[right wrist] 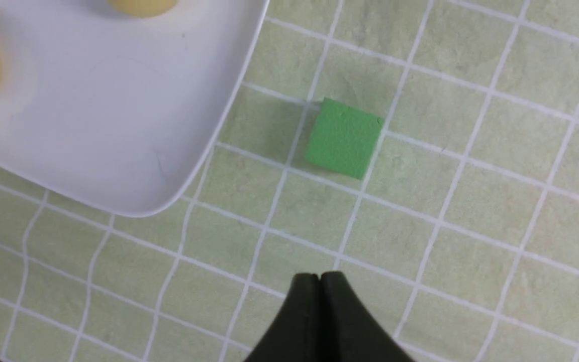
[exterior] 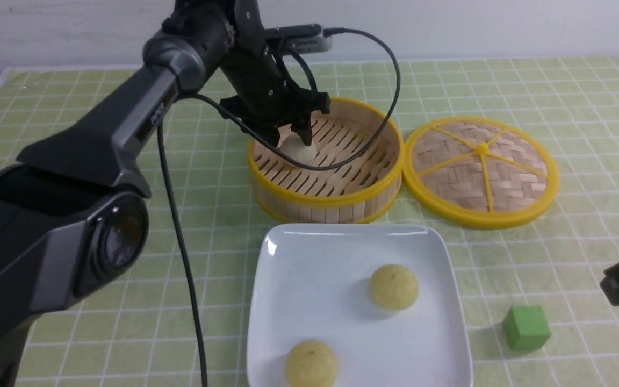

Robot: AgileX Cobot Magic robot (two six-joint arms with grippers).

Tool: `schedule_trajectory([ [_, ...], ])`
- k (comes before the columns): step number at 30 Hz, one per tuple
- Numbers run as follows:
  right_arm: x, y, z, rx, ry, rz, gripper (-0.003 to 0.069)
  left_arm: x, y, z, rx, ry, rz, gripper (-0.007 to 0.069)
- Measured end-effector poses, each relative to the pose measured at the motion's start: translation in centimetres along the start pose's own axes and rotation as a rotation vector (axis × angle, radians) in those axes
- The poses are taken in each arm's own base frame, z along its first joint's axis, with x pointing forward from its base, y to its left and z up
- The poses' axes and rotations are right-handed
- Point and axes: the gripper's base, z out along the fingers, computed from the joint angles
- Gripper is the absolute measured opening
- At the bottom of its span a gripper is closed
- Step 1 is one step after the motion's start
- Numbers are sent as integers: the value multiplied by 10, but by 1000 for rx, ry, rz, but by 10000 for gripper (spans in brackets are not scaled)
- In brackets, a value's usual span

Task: Put the steamed buns into the plate on the green tablecloth.
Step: 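Reach into the bamboo steamer and grasp a bun with the left gripper, then carry the bun from the bamboo steamer to the plate with the left gripper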

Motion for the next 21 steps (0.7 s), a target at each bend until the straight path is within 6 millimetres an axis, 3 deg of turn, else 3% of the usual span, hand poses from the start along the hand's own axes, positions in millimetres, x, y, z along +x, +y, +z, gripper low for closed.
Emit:
schedule_trajectory([
  [4,0,0,0,0,-1,0,0,3,2,14,-1,18,-40,347],
  [5,0,0,0,-1,-1,0,0,2,1,13,3,12,-60,224],
  [6,0,0,0,-1,-1,0,0,3,1,12,3,16,-62,148],
  [8,0,0,0,-2,-1,1,2,3,-1,6,4,27,-60,58],
  [11,0,0,0,-2,-1,1,3,2,-4,-11,1,36,-50,31],
  [14,0,0,0,-2,-4,1,6,-5,-13,-75,3,-27,6,29],
  [15,0,0,0,-2,-4,1,6,-4,-13,-73,2,-23,7,29],
  [17,0,0,0,-2,-3,1,9,1,-19,-117,13,-59,18,29],
  [19,0,0,0,-1,-3,1,13,24,-26,-145,37,-19,26,29],
  [20,0,0,0,-1,-3,1,13,29,-27,-148,42,-4,28,29],
  [21,0,0,0,-1,-2,1,14,50,-33,-148,55,66,38,30],
])
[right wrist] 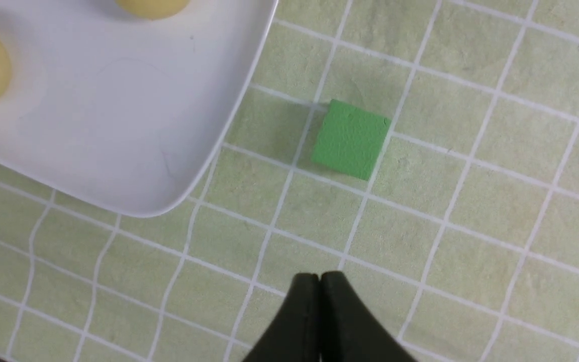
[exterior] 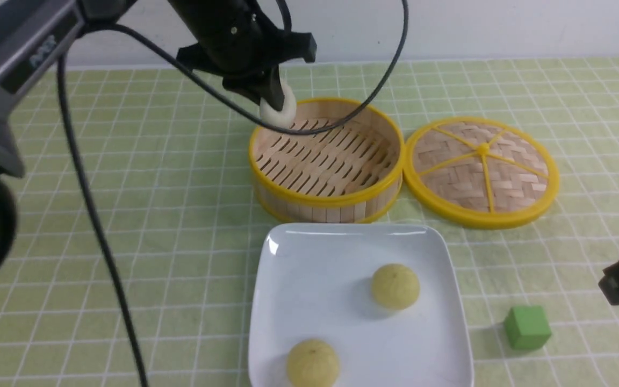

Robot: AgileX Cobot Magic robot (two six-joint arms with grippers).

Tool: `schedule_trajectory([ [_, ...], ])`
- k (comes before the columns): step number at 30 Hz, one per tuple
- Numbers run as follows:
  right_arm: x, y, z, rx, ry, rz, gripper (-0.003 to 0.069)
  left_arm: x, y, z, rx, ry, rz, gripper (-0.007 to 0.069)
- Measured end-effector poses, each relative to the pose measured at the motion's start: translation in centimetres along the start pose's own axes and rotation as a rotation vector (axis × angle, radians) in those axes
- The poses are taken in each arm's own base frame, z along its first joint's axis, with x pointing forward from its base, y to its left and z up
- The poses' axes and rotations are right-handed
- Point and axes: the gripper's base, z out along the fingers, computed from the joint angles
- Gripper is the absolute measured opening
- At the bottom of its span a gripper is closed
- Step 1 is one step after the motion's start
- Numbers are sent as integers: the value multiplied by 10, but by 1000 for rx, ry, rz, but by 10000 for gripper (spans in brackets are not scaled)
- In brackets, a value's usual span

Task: Put the steamed buns into the plate on the green tablecloth.
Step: 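Carry the bun from the bamboo steamer to the plate with the left gripper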

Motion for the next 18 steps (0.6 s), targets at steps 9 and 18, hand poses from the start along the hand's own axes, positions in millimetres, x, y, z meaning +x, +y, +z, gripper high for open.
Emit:
schedule_trajectory([
  [9,-1,0,-1,1,-12,0,27,100,-50,92,46,281,97,99],
  [18,30,12,-50,-7,-157,-40,30,98,-49,115,19,229,104,421],
])
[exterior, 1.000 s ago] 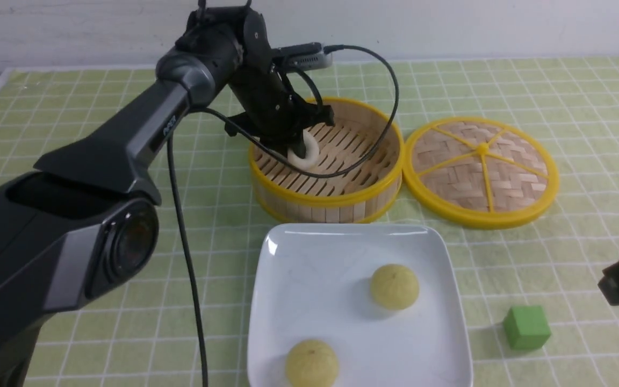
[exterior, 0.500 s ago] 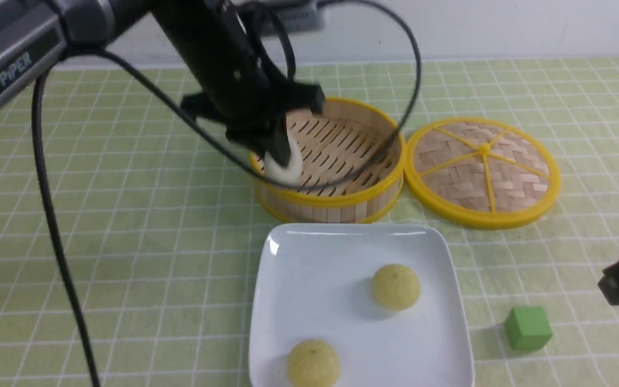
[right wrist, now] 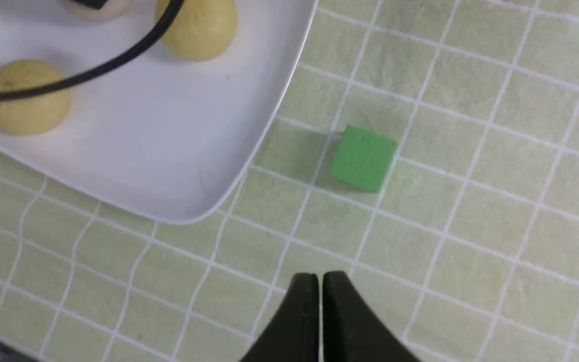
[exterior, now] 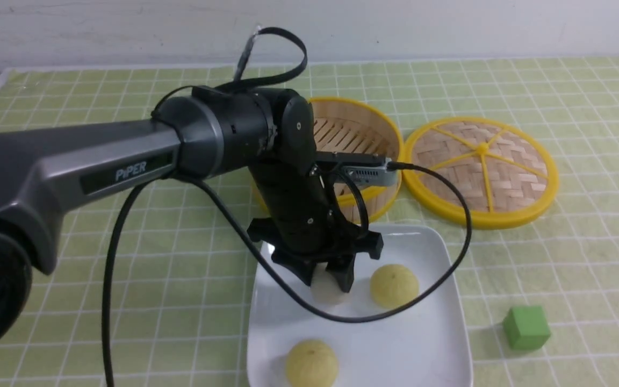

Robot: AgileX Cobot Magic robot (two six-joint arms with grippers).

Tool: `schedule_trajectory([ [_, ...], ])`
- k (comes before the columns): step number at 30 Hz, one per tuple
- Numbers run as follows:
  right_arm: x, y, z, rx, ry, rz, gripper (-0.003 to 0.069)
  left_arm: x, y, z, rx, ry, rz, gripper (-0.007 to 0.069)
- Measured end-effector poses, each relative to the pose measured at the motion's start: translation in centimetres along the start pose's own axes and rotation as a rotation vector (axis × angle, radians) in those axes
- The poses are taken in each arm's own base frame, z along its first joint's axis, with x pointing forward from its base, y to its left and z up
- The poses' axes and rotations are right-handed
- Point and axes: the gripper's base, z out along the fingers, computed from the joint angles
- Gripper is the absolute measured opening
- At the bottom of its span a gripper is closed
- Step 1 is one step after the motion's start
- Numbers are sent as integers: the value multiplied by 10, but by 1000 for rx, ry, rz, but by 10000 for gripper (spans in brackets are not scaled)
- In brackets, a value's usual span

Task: Put the steamed buns into the plate on the green tablecloth.

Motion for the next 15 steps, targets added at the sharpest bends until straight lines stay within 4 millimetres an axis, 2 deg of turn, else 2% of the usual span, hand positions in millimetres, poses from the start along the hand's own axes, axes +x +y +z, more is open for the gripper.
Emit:
schedule_trajectory([
  [1,12,3,-18,19,-31,-14,30,0,0,-1,-6,-2,4,481],
  [3,33,6,-46,59,-123,-22,33,-2,1,-4,-19,-5,15,540],
  [4,35,6,-48,68,-132,-20,34,-2,1,-4,-21,-5,17,549],
  [6,61,9,-76,115,-295,-28,36,-4,0,-9,-28,2,25,579],
  [8,74,8,-82,142,-409,-36,38,-5,-1,-12,-32,2,32,583],
  [9,93,6,-82,167,-594,-53,40,-8,-1,-16,-39,-7,41,580],
  [10,101,5,-76,172,-683,-60,41,-9,-2,-18,-42,-12,45,575],
  [11,103,3,-71,175,-750,-64,41,-10,-2,-19,-43,-15,47,569],
  [12,110,0,-57,177,-809,-66,41,-11,-2,-20,-49,-20,53,561],
  [13,111,-1,-54,177,-820,-67,41,-11,-2,-20,-50,-20,53,559],
  [14,115,-5,-35,184,-884,-70,41,-13,-1,-21,-58,-28,60,539],
  [15,118,-8,-26,186,-915,-71,41,-13,-1,-21,-65,-28,65,526],
])
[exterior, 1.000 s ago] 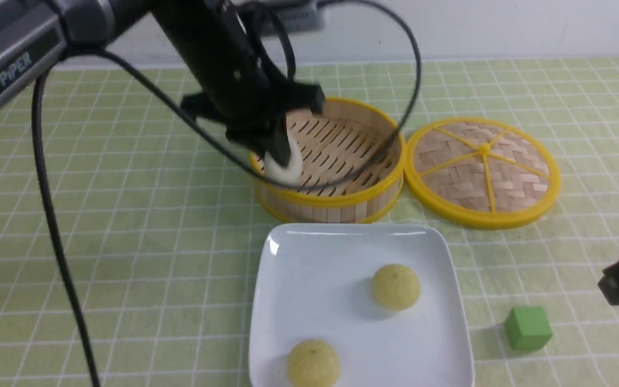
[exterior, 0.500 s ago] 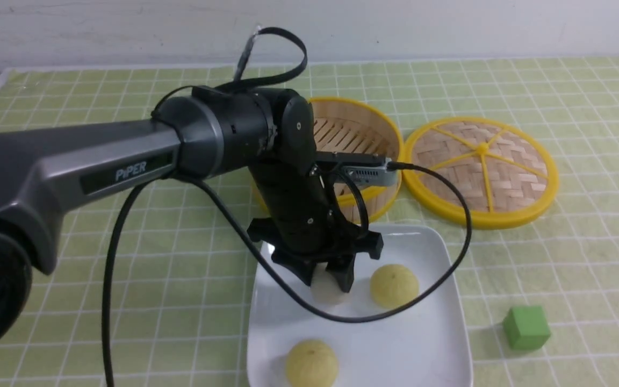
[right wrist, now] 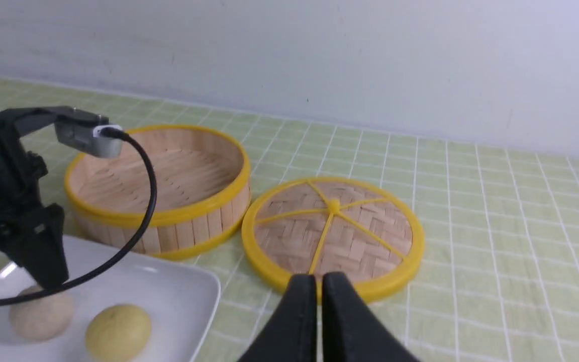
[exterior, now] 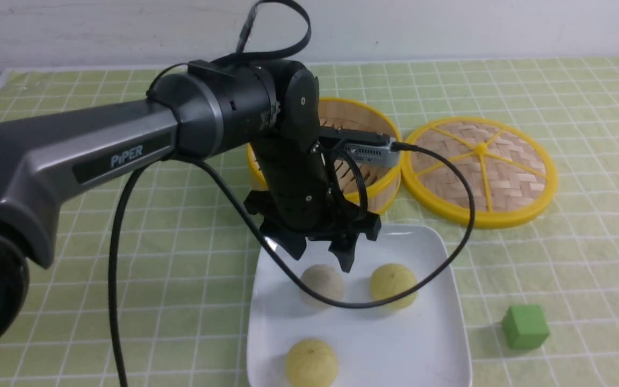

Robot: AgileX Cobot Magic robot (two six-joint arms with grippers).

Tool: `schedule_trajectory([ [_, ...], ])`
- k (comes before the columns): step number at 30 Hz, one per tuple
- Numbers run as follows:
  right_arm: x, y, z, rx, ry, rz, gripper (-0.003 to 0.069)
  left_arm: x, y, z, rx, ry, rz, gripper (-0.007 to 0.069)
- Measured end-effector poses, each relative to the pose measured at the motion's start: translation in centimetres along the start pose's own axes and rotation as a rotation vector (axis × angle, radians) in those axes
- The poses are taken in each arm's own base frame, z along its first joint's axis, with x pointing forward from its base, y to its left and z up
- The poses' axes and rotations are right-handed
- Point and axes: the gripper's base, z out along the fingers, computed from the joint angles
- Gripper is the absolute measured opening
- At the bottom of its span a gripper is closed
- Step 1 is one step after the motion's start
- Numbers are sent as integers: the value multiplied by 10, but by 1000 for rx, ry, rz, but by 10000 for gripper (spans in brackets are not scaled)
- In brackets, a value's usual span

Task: Put the steamed buns into the plate on the green tablecloth.

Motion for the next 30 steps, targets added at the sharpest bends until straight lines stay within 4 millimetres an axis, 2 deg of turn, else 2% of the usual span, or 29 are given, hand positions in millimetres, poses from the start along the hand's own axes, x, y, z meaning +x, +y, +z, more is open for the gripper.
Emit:
schedule_trajectory([
  [3,15,-1,8,6,-55,2,41,1,2,0,-25,7,15,452],
  [8,18,-1,9,8,-67,2,41,2,3,0,-36,21,21,323],
  [9,18,-1,9,8,-67,2,41,2,4,0,-40,21,24,258],
  [10,19,-1,9,7,-64,2,43,2,4,0,-44,21,26,216],
  [11,19,-1,9,7,-64,2,44,2,4,0,-45,21,26,209],
  [15,23,-1,10,6,-26,5,50,2,5,0,-53,23,31,32],
  [18,23,-1,10,6,-21,5,55,2,5,0,-57,22,34,2],
  [26,23,-1,10,6,-21,6,64,0,6,0,-68,2,44,2],
  [30,31,-1,10,11,-12,9,72,5,8,-22,-104,-2,61,2],
])
